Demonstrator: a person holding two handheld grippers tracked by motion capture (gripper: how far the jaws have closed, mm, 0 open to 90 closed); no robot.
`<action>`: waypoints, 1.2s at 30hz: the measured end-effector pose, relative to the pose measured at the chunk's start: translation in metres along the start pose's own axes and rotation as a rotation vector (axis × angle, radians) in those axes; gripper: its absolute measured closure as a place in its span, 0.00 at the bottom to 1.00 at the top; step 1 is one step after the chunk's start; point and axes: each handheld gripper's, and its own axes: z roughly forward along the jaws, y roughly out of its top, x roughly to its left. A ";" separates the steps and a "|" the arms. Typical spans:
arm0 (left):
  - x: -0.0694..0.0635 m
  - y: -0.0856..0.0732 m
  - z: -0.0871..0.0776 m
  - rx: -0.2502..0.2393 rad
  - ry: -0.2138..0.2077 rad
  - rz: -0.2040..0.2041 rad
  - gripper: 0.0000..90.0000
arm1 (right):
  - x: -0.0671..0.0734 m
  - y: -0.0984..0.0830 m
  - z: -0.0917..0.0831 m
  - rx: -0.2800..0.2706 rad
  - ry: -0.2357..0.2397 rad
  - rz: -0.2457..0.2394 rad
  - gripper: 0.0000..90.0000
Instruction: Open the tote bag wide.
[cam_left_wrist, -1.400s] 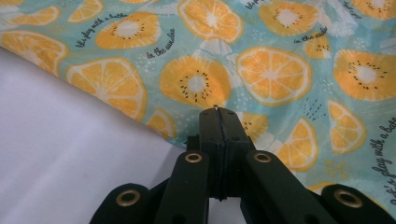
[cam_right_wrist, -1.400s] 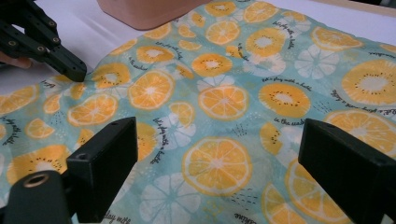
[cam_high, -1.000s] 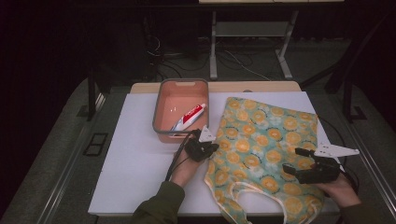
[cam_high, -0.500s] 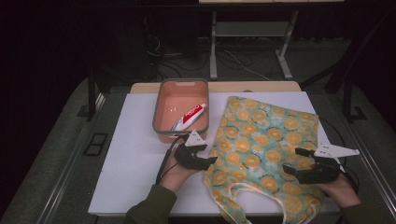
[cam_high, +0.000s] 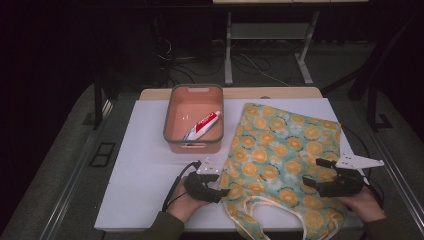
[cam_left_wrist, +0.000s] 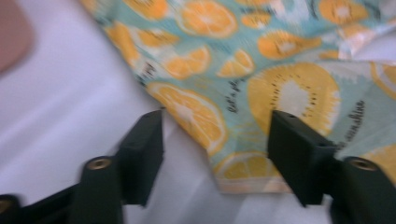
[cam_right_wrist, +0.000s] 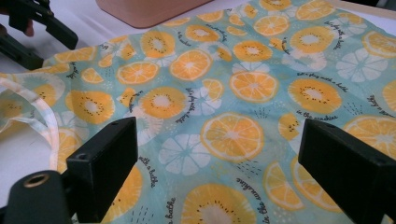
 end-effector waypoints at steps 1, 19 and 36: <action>-0.002 0.000 0.001 -0.003 0.009 0.011 0.47 | 0.000 0.000 0.000 -0.001 0.001 0.000 0.13; 0.004 0.018 -0.002 -0.010 0.074 0.125 0.99 | 0.000 0.000 0.000 -0.001 -0.002 0.005 0.13; 0.049 0.030 0.007 -0.034 0.220 0.078 0.83 | 0.001 0.000 0.000 -0.001 -0.004 -0.001 0.13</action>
